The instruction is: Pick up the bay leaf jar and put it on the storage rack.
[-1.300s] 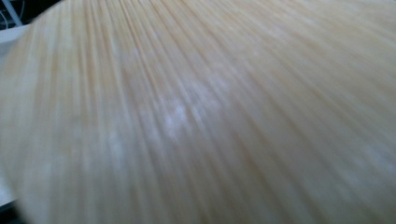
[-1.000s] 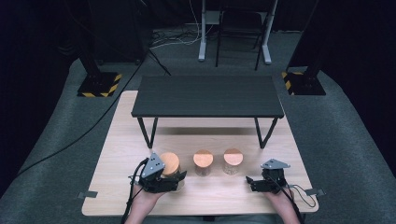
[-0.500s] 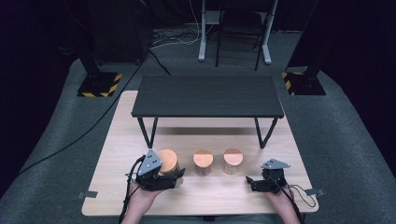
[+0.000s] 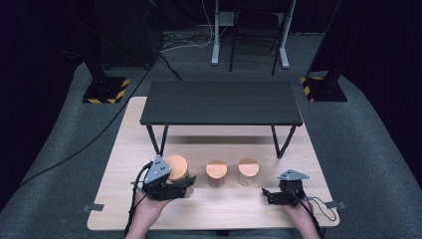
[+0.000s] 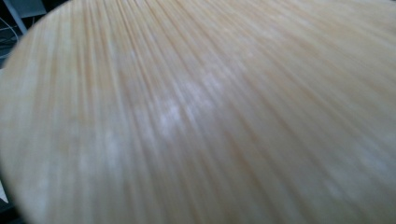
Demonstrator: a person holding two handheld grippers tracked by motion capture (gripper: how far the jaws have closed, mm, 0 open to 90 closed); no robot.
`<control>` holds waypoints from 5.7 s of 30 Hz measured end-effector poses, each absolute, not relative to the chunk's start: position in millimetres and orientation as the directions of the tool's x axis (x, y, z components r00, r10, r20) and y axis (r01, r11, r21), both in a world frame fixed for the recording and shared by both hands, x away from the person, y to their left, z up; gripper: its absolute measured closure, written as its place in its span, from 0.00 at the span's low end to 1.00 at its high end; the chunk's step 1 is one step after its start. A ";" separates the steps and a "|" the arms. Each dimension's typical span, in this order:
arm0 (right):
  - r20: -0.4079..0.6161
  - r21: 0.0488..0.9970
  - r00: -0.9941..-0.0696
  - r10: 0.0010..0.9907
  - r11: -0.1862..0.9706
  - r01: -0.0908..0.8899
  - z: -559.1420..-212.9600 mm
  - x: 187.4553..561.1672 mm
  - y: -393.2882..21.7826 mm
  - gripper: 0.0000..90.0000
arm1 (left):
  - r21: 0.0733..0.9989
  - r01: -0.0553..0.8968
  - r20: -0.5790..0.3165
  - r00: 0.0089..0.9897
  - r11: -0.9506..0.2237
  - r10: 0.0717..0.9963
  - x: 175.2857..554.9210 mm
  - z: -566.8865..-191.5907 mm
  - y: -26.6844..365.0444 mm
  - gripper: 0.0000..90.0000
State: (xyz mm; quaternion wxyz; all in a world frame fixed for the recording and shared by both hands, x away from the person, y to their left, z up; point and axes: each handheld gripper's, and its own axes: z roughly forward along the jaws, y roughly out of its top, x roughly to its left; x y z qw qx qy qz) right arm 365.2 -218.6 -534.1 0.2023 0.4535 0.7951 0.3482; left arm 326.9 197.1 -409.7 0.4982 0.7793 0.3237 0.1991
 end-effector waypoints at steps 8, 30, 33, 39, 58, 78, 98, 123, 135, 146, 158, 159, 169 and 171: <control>-0.006 0.737 -0.508 0.861 0.347 0.580 -534.1 365.2 -218.6 0.07 | 0.904 0.307 -0.011 0.711 -0.297 0.703 331.0 -402.1 197.3 0.28; -0.006 0.737 -0.512 0.859 0.350 0.578 -534.1 365.0 -218.6 0.07 | 0.912 0.296 -0.006 0.700 -0.282 0.714 345.5 -364.6 207.1 0.28; -0.006 0.737 -0.512 0.859 0.350 0.578 -534.1 365.0 -218.5 0.07 | 0.914 0.295 -0.004 0.693 -0.277 0.721 347.6 -360.7 209.2 0.28; -0.006 0.737 -0.512 0.859 0.350 0.578 -534.1 365.0 -218.5 0.06 | 0.917 0.284 0.010 0.687 -0.281 0.727 351.2 -350.9 210.3 0.28; -0.006 0.737 -0.515 0.857 0.352 0.577 -534.2 365.0 -218.5 0.06 | 0.920 0.261 0.039 0.681 -0.291 0.731 366.0 -314.8 205.3 0.28; -0.006 0.737 -0.516 0.857 0.353 0.577 -534.2 364.9 -218.5 0.06 | 0.911 0.274 0.057 0.657 -0.308 0.752 387.3 -291.5 198.1 0.28; -0.008 0.738 -0.516 0.857 0.353 0.575 -534.2 365.9 -218.4 0.06 | 0.914 0.284 0.050 0.629 -0.290 0.776 402.1 -266.2 195.2 0.28; -0.007 0.737 -0.517 0.856 0.353 0.576 -534.1 366.6 -218.3 0.06 | 0.907 0.291 0.070 0.606 -0.303 0.793 444.3 -234.3 187.9 0.28; -0.006 0.737 -0.516 0.857 0.352 0.577 -534.1 367.4 -217.8 0.06 | 0.902 0.308 0.061 0.604 -0.304 0.795 473.0 -238.4 179.1 0.28; -0.007 0.738 -0.514 0.858 0.352 0.577 -534.1 367.2 -217.7 0.06 | 0.886 0.331 0.066 0.602 -0.324 0.796 494.3 -247.2 171.7 0.28; -0.007 0.737 -0.516 0.856 0.353 0.576 -534.1 367.2 -217.9 0.06 | 0.889 0.349 0.030 0.599 -0.296 0.800 508.6 -253.7 171.2 0.28; -0.007 0.738 -0.516 0.856 0.353 0.576 -534.2 367.1 -217.9 0.06 | 0.889 0.354 0.022 0.597 -0.289 0.802 509.3 -254.0 171.7 0.28; -0.007 0.738 -0.516 0.857 0.353 0.576 -534.2 367.0 -217.9 0.06 | 0.893 0.367 -0.008 0.591 -0.261 0.806 511.1 -258.0 173.9 0.24; -0.007 0.738 -0.515 0.857 0.353 0.576 -534.2 366.9 -217.9 0.06 | 0.888 0.378 -0.014 0.590 -0.262 0.807 510.7 -258.5 173.5 0.20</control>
